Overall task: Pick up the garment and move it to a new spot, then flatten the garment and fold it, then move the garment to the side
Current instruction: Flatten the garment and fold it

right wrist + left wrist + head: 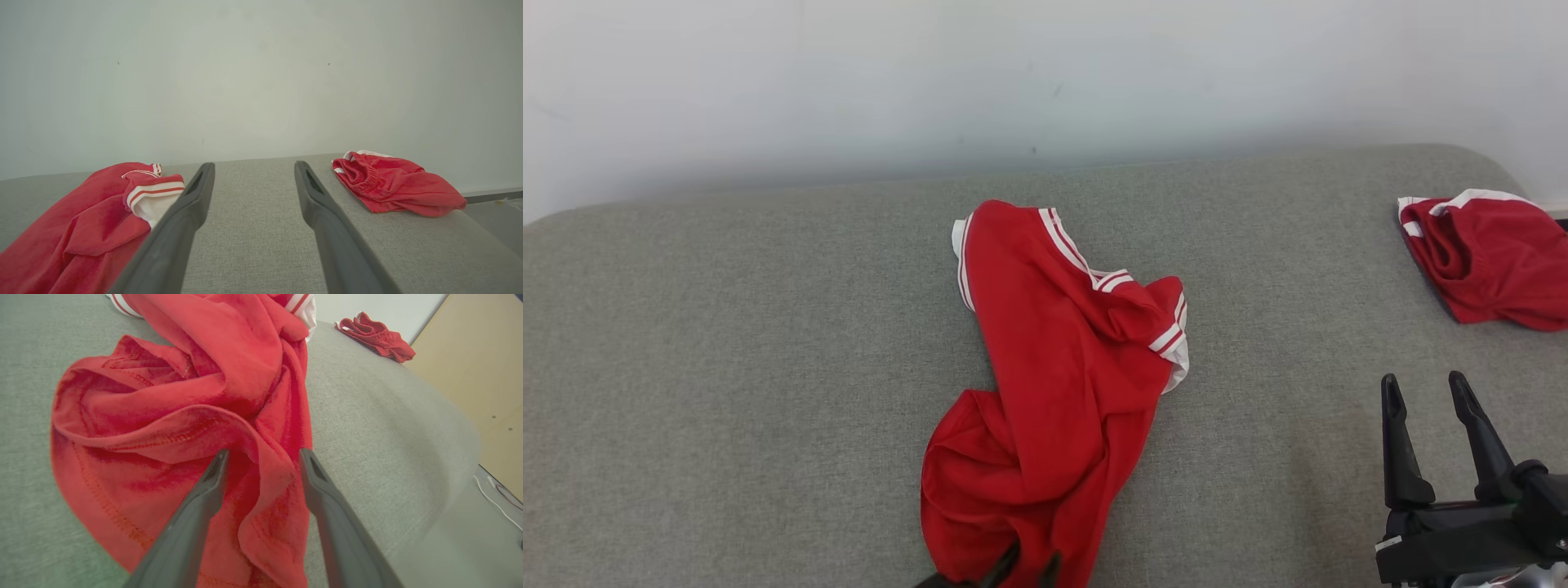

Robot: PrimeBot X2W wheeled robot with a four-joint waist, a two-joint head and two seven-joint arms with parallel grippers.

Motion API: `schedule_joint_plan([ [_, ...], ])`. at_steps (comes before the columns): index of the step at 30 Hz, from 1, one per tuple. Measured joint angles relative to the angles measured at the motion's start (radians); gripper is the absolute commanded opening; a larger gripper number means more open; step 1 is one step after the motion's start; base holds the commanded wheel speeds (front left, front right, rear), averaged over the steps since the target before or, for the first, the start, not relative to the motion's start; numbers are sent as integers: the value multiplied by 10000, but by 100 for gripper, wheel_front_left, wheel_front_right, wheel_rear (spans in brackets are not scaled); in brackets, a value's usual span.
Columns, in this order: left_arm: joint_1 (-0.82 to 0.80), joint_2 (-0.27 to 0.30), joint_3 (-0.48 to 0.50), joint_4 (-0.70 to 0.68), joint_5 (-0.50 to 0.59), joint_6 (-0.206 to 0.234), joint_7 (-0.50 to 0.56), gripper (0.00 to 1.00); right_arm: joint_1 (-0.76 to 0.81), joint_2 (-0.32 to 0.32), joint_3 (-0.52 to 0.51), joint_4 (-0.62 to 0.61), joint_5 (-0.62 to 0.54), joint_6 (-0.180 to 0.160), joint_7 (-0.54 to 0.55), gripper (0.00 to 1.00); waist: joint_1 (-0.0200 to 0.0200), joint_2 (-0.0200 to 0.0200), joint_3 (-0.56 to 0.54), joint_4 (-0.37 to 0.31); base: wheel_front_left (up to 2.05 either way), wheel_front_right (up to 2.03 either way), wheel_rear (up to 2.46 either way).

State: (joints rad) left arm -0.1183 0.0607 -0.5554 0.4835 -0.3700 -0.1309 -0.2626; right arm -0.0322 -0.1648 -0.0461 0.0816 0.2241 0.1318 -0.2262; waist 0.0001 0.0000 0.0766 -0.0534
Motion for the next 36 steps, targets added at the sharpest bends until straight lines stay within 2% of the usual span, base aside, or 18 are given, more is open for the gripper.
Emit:
schedule_joint_plan([
  [8, -280, 130, 1137, -224, -100, 0, 0, 0, -24, 75, -109, 242, 19, 0, -86, 100, 0, 0, 11, 124, 0, 0, 0],
  [18, -334, 1344, 2809, -1298, 146, 125, 0, 0, -80, 151, 54, 614, 92, 0, -199, 100, 0, 0, -116, 522, 0, 0, 0],
  [25, -524, 2378, 3883, -1613, 79, 359, 2, 0, -108, 142, 180, 836, 134, 0, -224, 100, 0, 0, -129, 406, 0, 0, 0],
  [28, -409, 2406, 4019, -1870, 13, 573, 56, 0, -93, 121, 125, 949, 155, 0, -244, 100, 0, 0, -167, 328, 0, 0, 0],
  [31, -42, 2368, 3981, -1781, -44, 612, 138, 0, -78, 100, 123, 1022, 196, 0, -257, 100, 0, -1, -211, 279, 0, 0, 0],
  [32, 40, 2307, 3977, -1714, -65, 631, 136, 20, -77, 102, 130, 1047, 196, 0, -263, 100, 0, 0, -226, 267, 0, 0, 0],
  [34, 175, 2165, 3937, -1641, -109, 692, 132, 100, -68, 105, 132, 1089, 194, 0, -265, 100, 0, 0, -278, 257, 0, 0, 0],
  [36, 293, 1990, 3956, -1643, -161, 754, 84, 100, -52, 102, 107, 1114, 194, 0, -267, 100, -1, 0, -344, 264, 0, 0, 0],
])
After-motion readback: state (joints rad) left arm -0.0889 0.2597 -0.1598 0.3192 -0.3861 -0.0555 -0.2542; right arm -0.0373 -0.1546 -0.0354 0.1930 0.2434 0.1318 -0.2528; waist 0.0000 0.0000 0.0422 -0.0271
